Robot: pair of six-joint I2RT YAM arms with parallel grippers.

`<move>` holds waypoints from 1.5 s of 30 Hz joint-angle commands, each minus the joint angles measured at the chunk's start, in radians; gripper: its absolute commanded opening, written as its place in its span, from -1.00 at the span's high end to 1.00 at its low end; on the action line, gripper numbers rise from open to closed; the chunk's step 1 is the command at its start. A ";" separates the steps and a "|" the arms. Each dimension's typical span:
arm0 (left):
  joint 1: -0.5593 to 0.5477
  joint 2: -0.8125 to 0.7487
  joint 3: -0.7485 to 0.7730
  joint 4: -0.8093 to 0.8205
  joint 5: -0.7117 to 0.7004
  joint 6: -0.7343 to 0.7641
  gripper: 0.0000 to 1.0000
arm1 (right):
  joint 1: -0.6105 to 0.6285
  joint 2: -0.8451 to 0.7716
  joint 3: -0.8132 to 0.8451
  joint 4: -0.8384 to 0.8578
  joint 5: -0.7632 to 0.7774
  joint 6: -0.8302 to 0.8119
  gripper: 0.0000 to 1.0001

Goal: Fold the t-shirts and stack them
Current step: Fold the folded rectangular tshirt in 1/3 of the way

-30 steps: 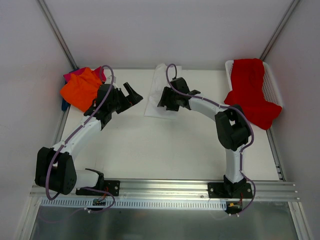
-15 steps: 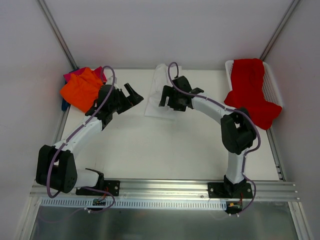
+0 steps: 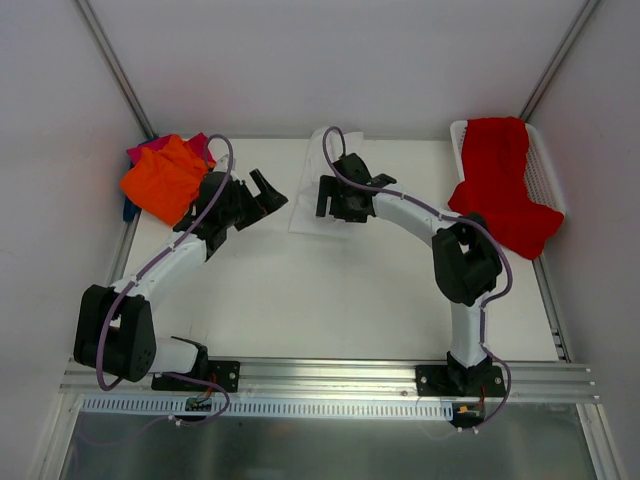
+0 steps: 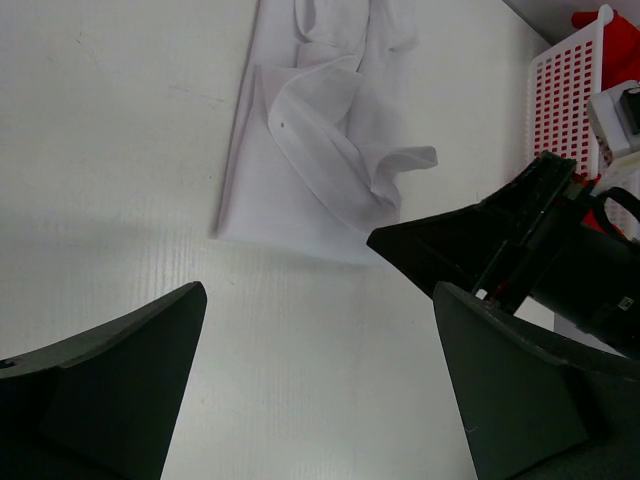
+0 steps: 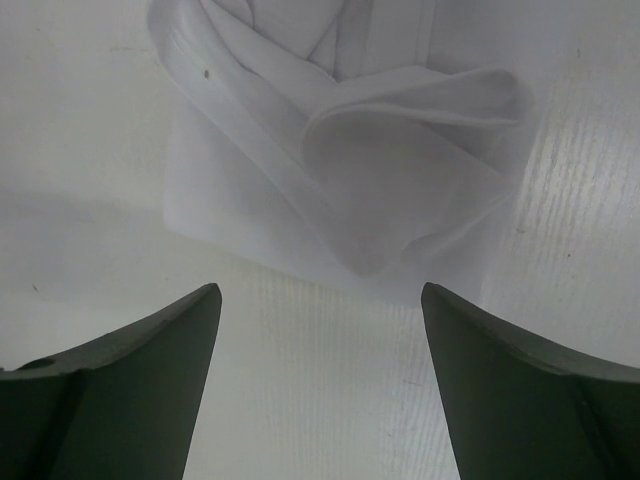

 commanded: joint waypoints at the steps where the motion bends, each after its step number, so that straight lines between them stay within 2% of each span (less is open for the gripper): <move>1: 0.018 -0.016 -0.016 0.037 0.019 0.006 -0.98 | 0.009 0.026 0.035 -0.020 0.006 -0.016 -0.69; 14: 0.026 -0.007 -0.030 0.040 0.021 0.009 -0.98 | 0.006 0.033 0.045 -0.017 0.041 -0.057 -0.27; 19: 0.026 -0.001 -0.031 0.042 0.025 0.009 -0.98 | 0.006 0.043 0.052 -0.020 0.050 -0.066 -0.20; 22: 0.026 -0.002 -0.031 0.043 0.025 0.009 -0.98 | 0.002 0.058 0.064 -0.020 0.055 -0.069 -0.07; 30: 0.027 -0.005 -0.037 0.042 0.021 0.017 -0.98 | -0.023 0.133 0.135 -0.031 0.049 -0.088 0.00; 33: 0.029 -0.004 -0.039 0.042 0.018 0.018 -0.98 | -0.034 0.154 0.153 -0.032 0.046 -0.089 0.23; 34: 0.031 -0.002 -0.039 0.043 0.018 0.020 -0.98 | -0.038 0.158 0.155 -0.035 0.041 -0.089 0.41; 37: 0.035 0.007 -0.036 0.043 0.019 0.020 -0.98 | -0.049 0.164 0.161 -0.037 0.038 -0.094 0.77; 38: 0.035 0.010 -0.036 0.043 0.021 0.018 -0.98 | -0.051 0.165 0.161 -0.038 0.040 -0.094 0.98; 45: 0.037 0.036 -0.036 0.051 0.030 0.012 -0.98 | -0.072 0.147 0.161 -0.043 0.031 -0.094 0.99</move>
